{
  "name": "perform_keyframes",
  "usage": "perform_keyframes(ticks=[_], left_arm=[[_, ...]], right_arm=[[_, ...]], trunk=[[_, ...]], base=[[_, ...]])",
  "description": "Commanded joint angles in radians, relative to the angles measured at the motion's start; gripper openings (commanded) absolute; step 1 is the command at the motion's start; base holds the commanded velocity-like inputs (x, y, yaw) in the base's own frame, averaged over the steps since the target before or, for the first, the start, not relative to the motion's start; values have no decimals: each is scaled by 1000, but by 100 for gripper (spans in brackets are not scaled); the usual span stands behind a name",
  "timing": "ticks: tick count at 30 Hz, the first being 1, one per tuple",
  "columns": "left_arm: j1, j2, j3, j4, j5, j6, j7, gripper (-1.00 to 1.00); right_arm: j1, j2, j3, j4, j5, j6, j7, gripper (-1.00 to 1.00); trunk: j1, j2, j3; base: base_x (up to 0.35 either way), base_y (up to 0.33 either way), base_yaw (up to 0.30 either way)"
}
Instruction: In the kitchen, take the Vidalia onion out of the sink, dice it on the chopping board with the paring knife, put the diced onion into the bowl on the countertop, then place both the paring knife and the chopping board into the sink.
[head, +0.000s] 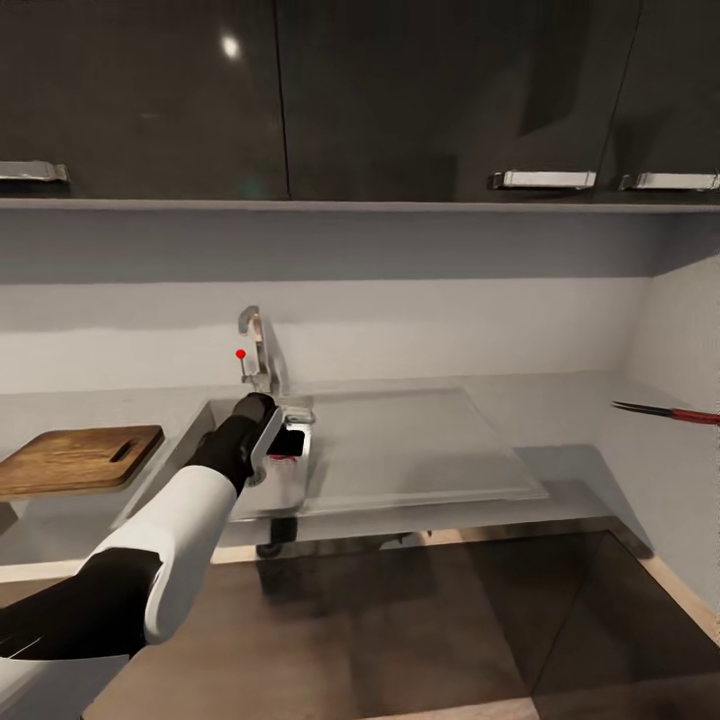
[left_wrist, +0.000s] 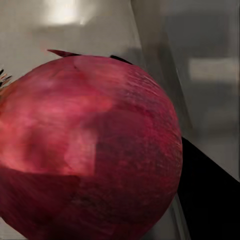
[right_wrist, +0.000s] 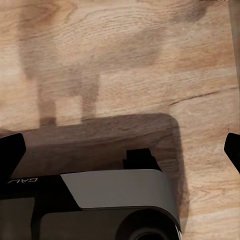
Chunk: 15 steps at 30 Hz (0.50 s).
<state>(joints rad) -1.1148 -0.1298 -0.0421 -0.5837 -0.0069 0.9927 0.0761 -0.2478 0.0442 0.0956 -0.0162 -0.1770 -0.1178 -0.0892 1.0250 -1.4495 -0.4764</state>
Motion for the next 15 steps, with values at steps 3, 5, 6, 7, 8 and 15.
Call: perform_keyframes(ticks=[3,5,6,7,8,15], left_arm=[[0,6,-2,-24,1,4,3,-100],[0,8,-2,-35,-1,4,3,-100],[0,9,-2,-37,-3,4,3,-100],[0,9,-2,-39,-5,4,3,-100],[0,10,-2,-41,-7,4,3,-100],[0,21,-3,-45,-11,4,2,-100]], right_arm=[[-1,0,8,1,-10,-3,-3,100],[-1,-1,8,1,-10,-3,-3,100],[-1,-1,8,1,-10,-3,-3,100],[-1,-1,7,0,-10,-3,-3,100],[-1,-2,7,0,-10,-3,-3,100],[-1,-4,7,-2,-10,-5,-3,100]], trunk=[[0,-1,3],[0,-1,6],[0,-1,8],[0,-1,9],[0,-1,11],[0,-1,21]], base=[[0,0,-67],[0,0,-67],[0,0,-67],[0,0,-67],[0,0,-62],[0,0,-9]])
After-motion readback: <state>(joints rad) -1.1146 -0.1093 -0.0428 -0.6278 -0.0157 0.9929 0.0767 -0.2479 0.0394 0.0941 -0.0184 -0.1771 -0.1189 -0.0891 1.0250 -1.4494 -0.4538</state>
